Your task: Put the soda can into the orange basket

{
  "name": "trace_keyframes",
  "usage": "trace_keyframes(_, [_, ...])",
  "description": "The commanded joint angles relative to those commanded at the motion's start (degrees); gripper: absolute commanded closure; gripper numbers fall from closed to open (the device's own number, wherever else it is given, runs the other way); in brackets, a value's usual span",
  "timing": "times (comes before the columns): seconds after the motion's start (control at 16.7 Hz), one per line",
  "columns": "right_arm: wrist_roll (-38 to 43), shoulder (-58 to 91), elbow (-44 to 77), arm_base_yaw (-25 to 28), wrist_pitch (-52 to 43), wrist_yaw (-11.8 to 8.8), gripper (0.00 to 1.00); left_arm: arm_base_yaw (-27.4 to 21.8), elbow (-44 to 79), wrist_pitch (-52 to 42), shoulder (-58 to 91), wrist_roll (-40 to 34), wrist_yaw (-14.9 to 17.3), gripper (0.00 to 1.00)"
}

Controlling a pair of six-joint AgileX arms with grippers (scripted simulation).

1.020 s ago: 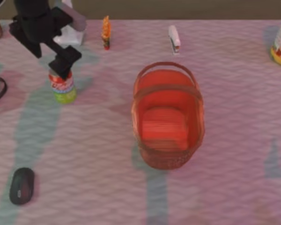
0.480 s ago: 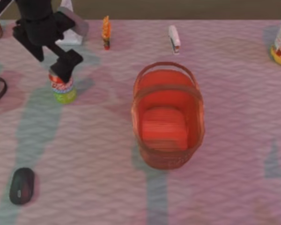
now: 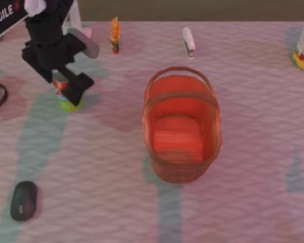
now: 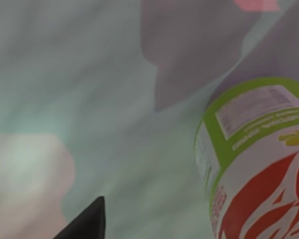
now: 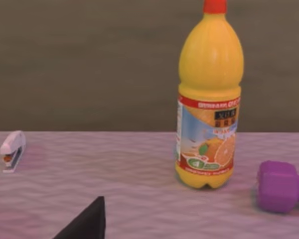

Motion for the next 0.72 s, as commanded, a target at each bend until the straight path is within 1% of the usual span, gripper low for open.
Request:
trace_keyframes(0.18, [0.0,0.0,0.0,0.0,0.0,0.0,0.0,0.0,0.0,0.0,0.0,0.0,0.0,0.0])
trace_keyframes(0.72, [0.0,0.0,0.0,0.0,0.0,0.0,0.0,0.0,0.0,0.0,0.0,0.0,0.0,0.68])
